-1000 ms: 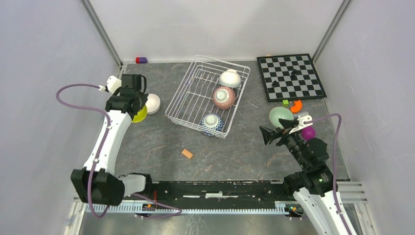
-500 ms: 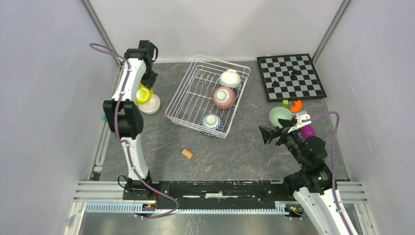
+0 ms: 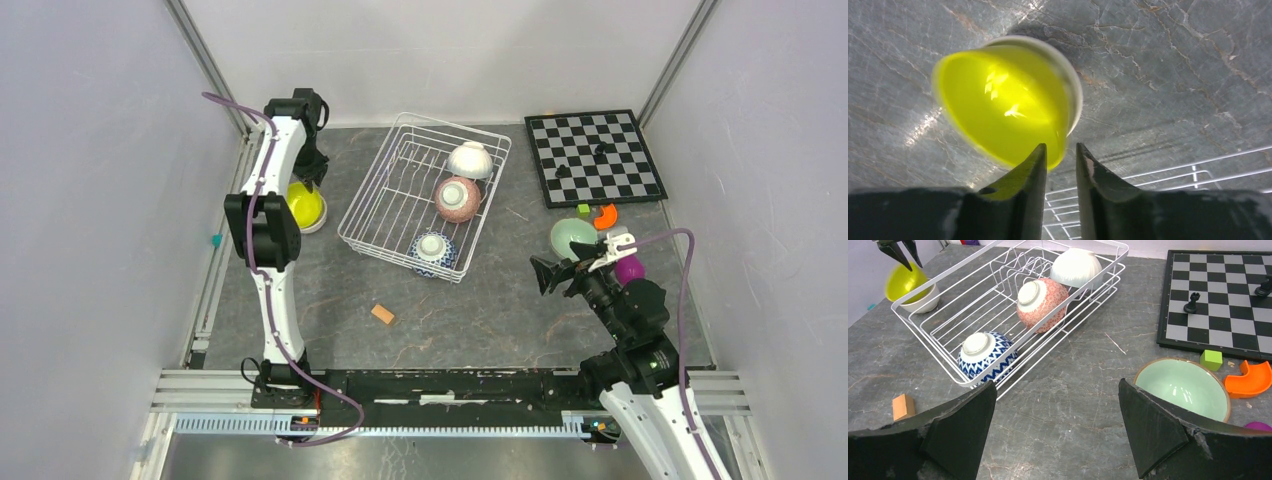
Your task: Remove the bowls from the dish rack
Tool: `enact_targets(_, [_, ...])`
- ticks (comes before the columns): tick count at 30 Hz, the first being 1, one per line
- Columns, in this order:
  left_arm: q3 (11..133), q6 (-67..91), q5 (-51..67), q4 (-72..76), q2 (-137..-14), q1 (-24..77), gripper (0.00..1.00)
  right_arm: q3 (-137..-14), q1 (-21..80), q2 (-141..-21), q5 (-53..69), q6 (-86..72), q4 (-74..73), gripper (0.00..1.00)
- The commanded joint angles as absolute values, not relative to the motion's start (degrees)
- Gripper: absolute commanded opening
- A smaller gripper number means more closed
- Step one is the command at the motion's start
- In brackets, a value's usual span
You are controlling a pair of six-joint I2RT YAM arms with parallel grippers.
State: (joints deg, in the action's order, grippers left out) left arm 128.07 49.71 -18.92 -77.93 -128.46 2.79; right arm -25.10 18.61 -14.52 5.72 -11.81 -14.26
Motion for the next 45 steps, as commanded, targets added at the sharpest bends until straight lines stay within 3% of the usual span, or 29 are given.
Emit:
enact_targets(1, [128.64, 47.66, -17.90, -78.77, -129.47, 2.09, 0.53, -25.11, 18.44, -13.80, 5.00, -10.90, -12.17, 0.98])
enact_targets(3, [128.12, 48.01, -18.84, -78.84, -128.91, 2.04, 0.77, -25.38, 18.45, -13.80, 4.93, -10.82, -12.34, 0.98])
enact_targets(5, [127.97, 47.78, -19.21, -78.88, -128.46, 2.09, 0.85, -25.59, 18.43, -13.55, 4.92, -10.85, -12.52, 0.98])
enact_targets(11, [126.36, 45.85, -19.11, -78.04, -124.05, 2.44, 0.86, -25.32, 18.40, -12.23, 4.89, -11.07, -13.12, 0.98])
enact_targets(16, [119.30, 35.70, -11.73, -69.37, -115.77, 5.81, 0.85, -25.05, 18.39, -11.76, 4.63, -11.16, -13.79, 0.98])
enact_targets(25, [106.18, 23.13, -0.80, -59.19, -101.66, 15.97, 1.00, -25.55, 18.41, -12.65, 4.97, -10.79, -15.95, 0.98])
enact_targets(29, [101.73, 20.50, 8.10, -54.72, -97.46, 19.32, 0.99, -25.76, 18.41, -13.06, 4.63, -10.15, -16.73, 0.98])
enact_targets(32, [99.40, 20.04, 11.47, -51.44, -96.66, 21.28, 0.90, -25.84, 18.43, -13.73, 4.05, -10.10, -16.57, 0.98])
enact_targets(35, [98.88, 20.51, 12.27, -49.43, -98.17, 23.33, 0.88, -26.39, 18.46, -14.82, 4.28, -10.27, -16.79, 0.98])
enact_targets(38, [99.17, 20.87, 13.03, -46.88, -100.24, 26.15, 0.90, -26.39, 18.42, -15.50, 4.85, -10.50, -16.83, 0.98])
enact_targets(41, [99.32, 21.76, 11.97, -43.54, -102.16, 29.00, 0.99, -26.05, 18.43, -15.65, 4.96, -10.63, -16.71, 0.98])
enact_targets(45, [99.82, 24.03, 10.88, -39.09, -105.15, 31.01, 1.00, -25.93, 18.41, -15.64, 5.51, -10.20, -16.72, 0.98])
